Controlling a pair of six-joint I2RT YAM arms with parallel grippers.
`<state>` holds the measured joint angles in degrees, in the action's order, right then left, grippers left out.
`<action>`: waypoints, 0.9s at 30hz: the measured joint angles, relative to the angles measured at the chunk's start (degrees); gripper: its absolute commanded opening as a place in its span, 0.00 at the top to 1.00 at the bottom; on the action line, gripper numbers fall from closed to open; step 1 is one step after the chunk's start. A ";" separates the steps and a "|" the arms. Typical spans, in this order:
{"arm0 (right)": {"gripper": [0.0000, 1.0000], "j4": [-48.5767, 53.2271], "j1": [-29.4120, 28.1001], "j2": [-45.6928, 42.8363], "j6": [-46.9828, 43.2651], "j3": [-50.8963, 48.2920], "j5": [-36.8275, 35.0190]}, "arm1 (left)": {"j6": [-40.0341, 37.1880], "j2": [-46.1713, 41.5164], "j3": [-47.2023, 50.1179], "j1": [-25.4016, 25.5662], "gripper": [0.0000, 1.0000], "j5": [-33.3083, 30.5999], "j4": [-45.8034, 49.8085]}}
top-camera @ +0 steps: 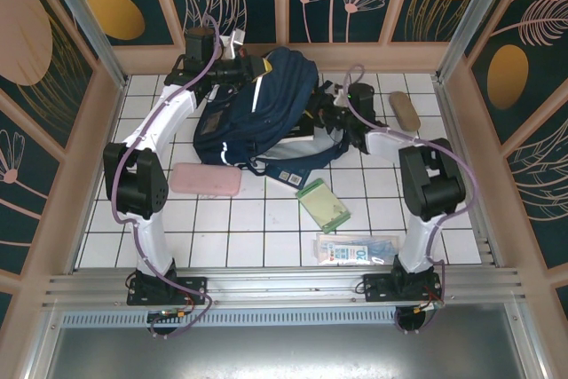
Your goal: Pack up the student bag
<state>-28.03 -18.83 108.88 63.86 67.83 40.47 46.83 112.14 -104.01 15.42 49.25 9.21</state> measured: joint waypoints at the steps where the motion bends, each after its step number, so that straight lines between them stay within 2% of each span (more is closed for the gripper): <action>1: 1.00 0.17 -0.76 1.75 -0.37 2.67 -0.17 | 0.02 0.00 0.02 0.00 1.00 0.00 -0.02; 6: 1.00 1.01 -4.11 8.72 -0.68 11.72 -1.95 | 0.46 0.00 0.33 -0.11 1.00 -0.13 -0.83; 12: 1.00 3.56 -8.98 16.31 -0.44 18.69 -8.26 | 1.79 0.15 0.35 -0.17 1.00 -0.15 -2.29; 14: 0.94 5.22 -11.08 19.08 -0.31 22.01 -10.56 | 2.29 0.44 0.35 -0.33 1.00 0.02 -2.80; 15: 0.90 5.84 -11.96 20.24 -0.28 23.47 -11.54 | 2.45 0.57 0.35 -0.33 1.00 0.04 -2.93; 19: 0.48 9.27 -15.52 24.02 -0.46 30.01 -17.79 | 3.04 1.11 0.37 -0.72 1.00 0.20 -3.30; 20: 0.41 9.99 -16.06 24.59 -0.52 31.43 -18.99 | 3.08 1.18 0.39 -0.90 1.00 0.26 -3.45; 23: 0.29 13.31 -16.90 26.40 -0.79 36.35 -22.14 | 3.85 1.18 0.57 -1.86 1.00 0.50 -4.79; 27: 0.21 16.37 -16.79 26.64 -1.86 38.03 -24.63 | 4.72 1.18 1.16 -2.75 1.00 1.31 -6.80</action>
<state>-11.66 -35.62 135.52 62.00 105.86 15.84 51.55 113.32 -102.85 12.67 50.57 2.42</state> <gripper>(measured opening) 0.773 0.065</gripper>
